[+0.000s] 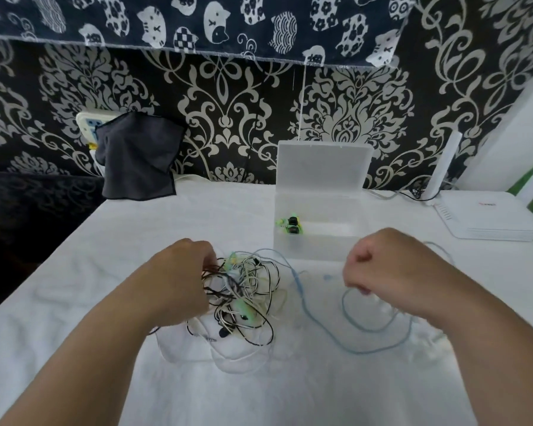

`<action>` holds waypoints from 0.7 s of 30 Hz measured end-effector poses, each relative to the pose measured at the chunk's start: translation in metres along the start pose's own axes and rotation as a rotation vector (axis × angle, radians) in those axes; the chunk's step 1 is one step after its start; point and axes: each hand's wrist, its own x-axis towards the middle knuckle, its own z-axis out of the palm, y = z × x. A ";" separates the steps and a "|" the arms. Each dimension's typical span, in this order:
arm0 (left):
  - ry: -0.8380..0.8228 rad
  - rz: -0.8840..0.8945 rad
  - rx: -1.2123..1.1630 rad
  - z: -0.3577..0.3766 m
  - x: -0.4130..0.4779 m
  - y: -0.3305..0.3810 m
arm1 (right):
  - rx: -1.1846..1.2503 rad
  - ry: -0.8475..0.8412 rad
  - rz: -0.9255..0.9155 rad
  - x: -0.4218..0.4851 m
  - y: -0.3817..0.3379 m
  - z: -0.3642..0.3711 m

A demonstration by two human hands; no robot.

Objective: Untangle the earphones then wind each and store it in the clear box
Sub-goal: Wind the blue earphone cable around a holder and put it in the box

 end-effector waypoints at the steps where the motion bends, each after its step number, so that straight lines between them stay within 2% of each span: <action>1: -0.020 0.026 -0.075 0.000 -0.001 0.003 | -0.143 -0.115 0.028 -0.002 0.007 -0.001; 3: 0.041 0.107 -0.194 0.002 -0.003 0.014 | -0.361 -0.314 0.102 -0.004 0.017 0.000; 4: 0.118 0.160 -0.223 0.004 -0.003 0.022 | -0.411 -0.342 0.130 -0.005 0.019 0.001; 7: 0.324 0.324 -0.242 0.013 -0.003 0.043 | -0.391 -0.177 0.089 0.002 0.020 0.010; 9: 0.322 0.386 -0.204 0.020 -0.002 0.053 | -0.347 -0.052 0.045 0.008 0.019 0.025; 14: 0.199 0.428 -0.140 0.044 0.003 0.063 | -0.355 -0.117 0.019 0.015 0.020 0.079; 18: 0.267 0.405 -0.171 0.044 0.006 0.064 | -0.409 -0.061 0.016 0.023 0.029 0.088; 21: 0.302 0.427 -0.225 0.043 0.007 0.063 | -0.154 0.030 -0.048 0.016 0.019 0.064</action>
